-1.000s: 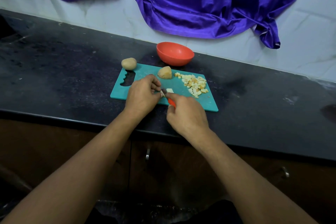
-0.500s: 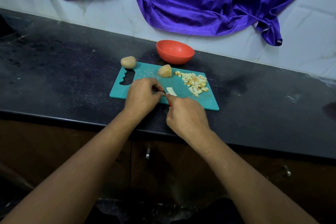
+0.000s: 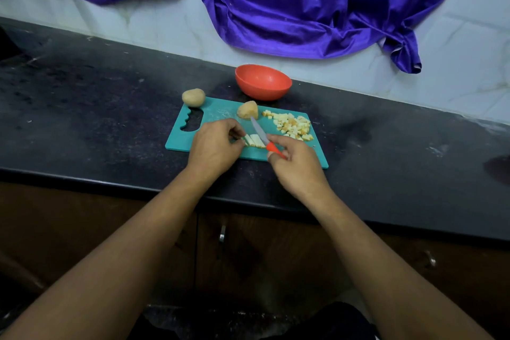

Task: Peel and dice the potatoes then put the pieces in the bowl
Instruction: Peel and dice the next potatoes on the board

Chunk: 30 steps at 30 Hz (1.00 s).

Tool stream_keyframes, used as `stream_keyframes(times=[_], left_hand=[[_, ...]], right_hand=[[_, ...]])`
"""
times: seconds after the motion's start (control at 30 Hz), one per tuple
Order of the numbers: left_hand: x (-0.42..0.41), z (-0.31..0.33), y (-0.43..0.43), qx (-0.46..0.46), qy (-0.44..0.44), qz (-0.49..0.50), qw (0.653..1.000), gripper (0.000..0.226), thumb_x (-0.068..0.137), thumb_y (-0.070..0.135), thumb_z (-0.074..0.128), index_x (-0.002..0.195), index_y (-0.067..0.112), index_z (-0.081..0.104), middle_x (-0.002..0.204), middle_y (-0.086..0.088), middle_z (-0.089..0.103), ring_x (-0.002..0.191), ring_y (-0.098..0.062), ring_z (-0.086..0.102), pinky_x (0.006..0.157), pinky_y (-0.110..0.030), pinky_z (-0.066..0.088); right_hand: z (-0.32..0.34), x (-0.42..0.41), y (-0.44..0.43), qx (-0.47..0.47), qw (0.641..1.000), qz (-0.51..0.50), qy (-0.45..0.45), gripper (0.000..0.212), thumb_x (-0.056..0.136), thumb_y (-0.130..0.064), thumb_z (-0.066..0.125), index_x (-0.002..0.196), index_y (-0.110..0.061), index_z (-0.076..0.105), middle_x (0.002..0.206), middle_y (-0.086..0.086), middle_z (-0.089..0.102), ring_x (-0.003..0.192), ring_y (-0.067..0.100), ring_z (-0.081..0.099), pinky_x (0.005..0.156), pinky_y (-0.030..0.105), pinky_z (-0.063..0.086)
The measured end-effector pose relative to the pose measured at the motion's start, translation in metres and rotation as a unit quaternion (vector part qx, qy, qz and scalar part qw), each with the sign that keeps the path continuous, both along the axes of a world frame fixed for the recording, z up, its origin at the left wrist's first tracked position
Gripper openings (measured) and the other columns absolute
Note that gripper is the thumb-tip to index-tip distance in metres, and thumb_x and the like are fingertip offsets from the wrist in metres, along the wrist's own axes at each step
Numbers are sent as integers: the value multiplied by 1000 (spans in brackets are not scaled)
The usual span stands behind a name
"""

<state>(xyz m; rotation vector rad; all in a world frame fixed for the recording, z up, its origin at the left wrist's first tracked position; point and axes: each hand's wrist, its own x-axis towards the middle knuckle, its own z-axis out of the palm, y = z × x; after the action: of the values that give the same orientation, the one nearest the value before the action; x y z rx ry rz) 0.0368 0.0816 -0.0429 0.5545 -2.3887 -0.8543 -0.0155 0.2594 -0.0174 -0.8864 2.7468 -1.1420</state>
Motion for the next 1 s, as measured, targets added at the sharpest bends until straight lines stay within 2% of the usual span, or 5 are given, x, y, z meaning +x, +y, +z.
stream_keyframes(times=[0.33,0.5,0.63,0.8,1.0], left_hand=[[1,3,1,39,6,-11,999,17,87,15,78,97,27,72,87,14,71,84,0,67,88,-32,59],[0,6,0,3,-26,-2,1000,27,88,20,77,113,30,72,110,13,72,94,-7,64,93,-33,54],[0,14,-8,5,-70,-42,997,34,90,19,75,121,32,71,98,17,69,84,-3,62,90,-31,52],[-6,33,-27,-15,-132,-166,977,40,90,13,76,123,34,71,73,20,58,60,7,56,61,-8,38],[-22,41,-40,-41,-196,-253,946,39,92,15,75,121,40,71,101,28,63,70,12,55,65,-6,38]], right_hand=[[3,4,4,183,976,6,120,49,102,-33,54,151,-39,48,120,-3,66,91,16,62,72,35,53],[5,-4,8,217,964,41,151,50,103,-36,52,152,-43,44,126,-2,64,104,17,59,79,34,49],[-2,-14,15,169,975,40,135,48,103,-36,54,150,-44,48,112,-4,68,80,7,55,67,28,43],[-18,-15,18,18,994,7,109,47,101,-30,56,146,-44,54,88,-9,69,61,6,57,51,21,39],[-17,-15,19,7,995,4,99,46,103,-31,57,147,-43,53,86,-11,68,57,6,56,47,17,38]])
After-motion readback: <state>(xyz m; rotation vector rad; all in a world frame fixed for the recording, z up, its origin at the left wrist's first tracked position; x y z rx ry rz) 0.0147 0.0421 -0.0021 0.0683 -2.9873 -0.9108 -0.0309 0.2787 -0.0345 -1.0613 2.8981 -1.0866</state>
